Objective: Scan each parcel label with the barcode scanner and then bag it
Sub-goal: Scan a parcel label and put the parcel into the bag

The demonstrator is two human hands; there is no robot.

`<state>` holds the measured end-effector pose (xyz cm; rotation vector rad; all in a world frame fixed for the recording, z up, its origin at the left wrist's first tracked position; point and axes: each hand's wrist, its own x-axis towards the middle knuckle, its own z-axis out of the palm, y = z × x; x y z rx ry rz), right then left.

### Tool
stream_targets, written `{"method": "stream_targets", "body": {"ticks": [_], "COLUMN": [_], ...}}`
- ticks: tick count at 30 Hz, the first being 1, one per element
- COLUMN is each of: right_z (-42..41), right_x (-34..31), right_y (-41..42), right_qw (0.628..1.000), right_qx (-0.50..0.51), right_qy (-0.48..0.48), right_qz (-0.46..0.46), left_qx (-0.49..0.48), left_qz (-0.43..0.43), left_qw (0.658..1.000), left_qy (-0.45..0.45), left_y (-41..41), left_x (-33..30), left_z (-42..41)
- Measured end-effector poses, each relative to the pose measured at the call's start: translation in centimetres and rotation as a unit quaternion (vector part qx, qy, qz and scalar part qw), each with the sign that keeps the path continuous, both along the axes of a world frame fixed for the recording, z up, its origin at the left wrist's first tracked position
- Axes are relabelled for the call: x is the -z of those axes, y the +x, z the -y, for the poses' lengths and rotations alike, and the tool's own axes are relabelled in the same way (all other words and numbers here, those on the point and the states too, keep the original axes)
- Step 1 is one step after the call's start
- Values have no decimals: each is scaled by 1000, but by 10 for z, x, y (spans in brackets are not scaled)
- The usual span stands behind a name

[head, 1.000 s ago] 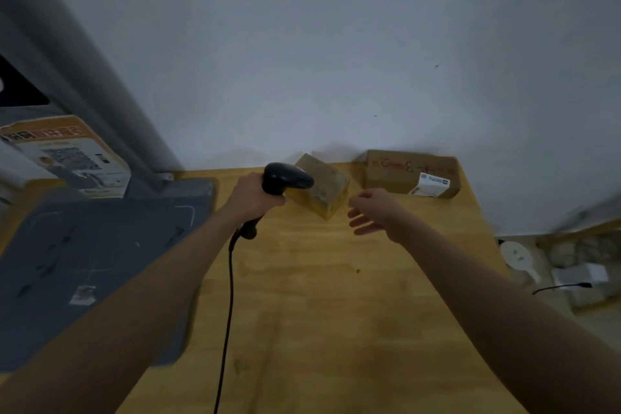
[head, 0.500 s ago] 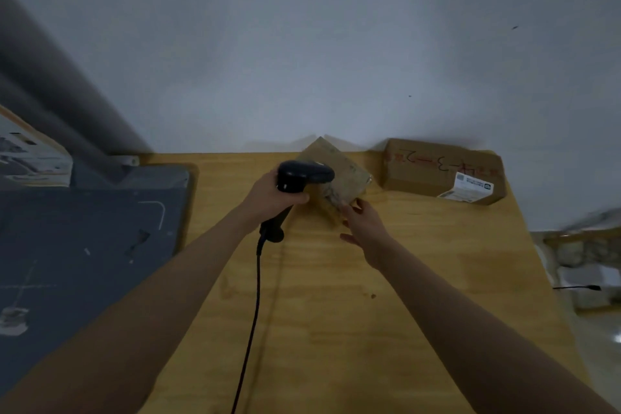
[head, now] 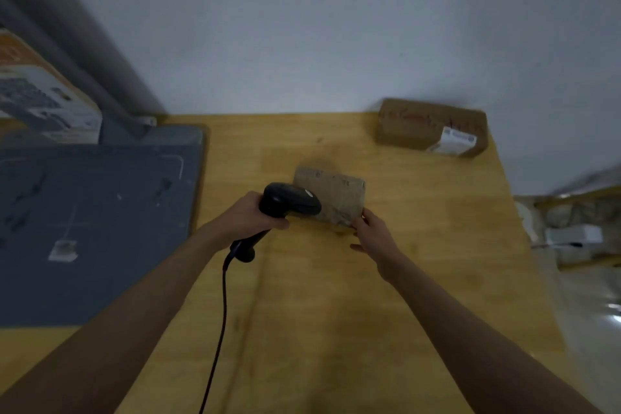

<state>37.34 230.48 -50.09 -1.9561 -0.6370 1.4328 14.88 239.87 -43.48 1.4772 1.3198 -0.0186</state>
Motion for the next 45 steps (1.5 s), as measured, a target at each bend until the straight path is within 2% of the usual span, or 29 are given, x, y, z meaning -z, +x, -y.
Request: {"method": "stream_targets", "body": {"ticks": [7,15,18,23,27,31,34,37,39,42,45], "right_z": [128,247,253,246,246,247,249,258,262,262,268], "right_x": [-12,-5,1,-5,-17,-32,-30,-18,-12,-14,-13], "right_y": [-23,-40,-39,-41,-46,-40,-38,-52,-58,-52,-49], "right_qw": [999,999,999,1000,999,991,991,997,996,995,997], "right_qx": [-41,-24,-17,16,33,76,107,82,89,65,-6], "right_qy": [-11,-26,-25,8,30,104,75,9,18,52,72], "right_qz": [13,25,40,3,-21,-38,-40,-5,-7,-51,-30], "left_qx": [7,-16,-75,-185,-150,-151,-138,-86,-71,-104,-133], "left_qz": [7,4,1,74,105,118,103,49,33,57,95], "left_qw": [999,997,995,979,982,981,985,995,996,992,987], "left_qy": [-48,-80,-61,-51,-47,-15,-14,-26,-37,-42,-6], "left_y": [-36,-56,-60,-55,-41,-40,-50,-58,-62,-66,-64], "left_x": [0,12,17,8,-1,-12,-11,-1,6,10,7], "left_z": [140,261,269,263,263,264,270,283,292,297,301]}}
